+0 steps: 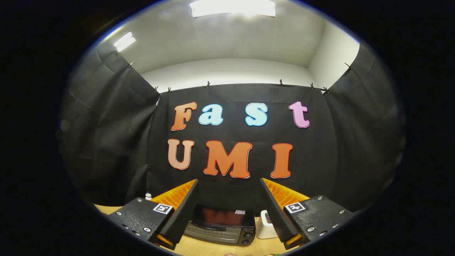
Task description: Open the toaster oven, put the food inside, and close the toaster oven door.
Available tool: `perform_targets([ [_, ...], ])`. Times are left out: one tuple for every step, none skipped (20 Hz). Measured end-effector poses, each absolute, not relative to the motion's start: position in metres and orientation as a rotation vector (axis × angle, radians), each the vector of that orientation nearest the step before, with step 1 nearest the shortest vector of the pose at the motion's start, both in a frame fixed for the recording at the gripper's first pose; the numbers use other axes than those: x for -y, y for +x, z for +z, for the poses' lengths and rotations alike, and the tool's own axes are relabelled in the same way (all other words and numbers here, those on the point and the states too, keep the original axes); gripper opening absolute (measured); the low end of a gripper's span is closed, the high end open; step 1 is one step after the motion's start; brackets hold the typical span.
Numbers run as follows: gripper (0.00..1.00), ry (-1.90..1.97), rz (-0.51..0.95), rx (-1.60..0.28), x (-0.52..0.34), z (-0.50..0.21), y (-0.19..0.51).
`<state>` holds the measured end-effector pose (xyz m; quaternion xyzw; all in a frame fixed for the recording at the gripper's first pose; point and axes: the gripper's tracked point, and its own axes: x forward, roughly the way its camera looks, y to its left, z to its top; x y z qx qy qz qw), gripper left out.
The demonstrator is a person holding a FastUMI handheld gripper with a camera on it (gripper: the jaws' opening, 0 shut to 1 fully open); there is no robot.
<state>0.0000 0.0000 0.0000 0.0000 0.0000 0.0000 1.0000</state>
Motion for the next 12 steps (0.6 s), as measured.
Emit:
perform_targets([
  [0.99,-0.001,0.0,0.001,-0.0007,0.0009,-0.0003],
  [0.99,0.0,-0.002,0.004,-0.0007,0.0018,-0.0003],
  [0.99,0.0,0.001,0.005,-0.0019,0.0024,-0.0009],
  [0.99,0.002,0.003,0.005,-0.0025,0.0028,-0.0009],
  [0.99,0.004,0.008,0.003,-0.0034,0.003,-0.0013],
  [0.99,0.004,0.013,0.0,-0.0038,0.0033,-0.0018],
  [0.99,0.005,0.014,-0.002,-0.0038,0.0026,-0.0016],
  [0.99,0.005,0.02,-0.006,-0.0043,0.0019,-0.0012],
  [0.99,0.007,0.02,-0.008,-0.0043,0.0017,-0.0019],
  [0.99,0.007,0.022,-0.01,-0.0042,0.0011,-0.0016],
  [0.99,0.008,0.017,-0.011,-0.0038,0.0009,-0.0013],
  [0.99,0.009,0.013,-0.014,-0.0035,0.0002,-0.0003],
])
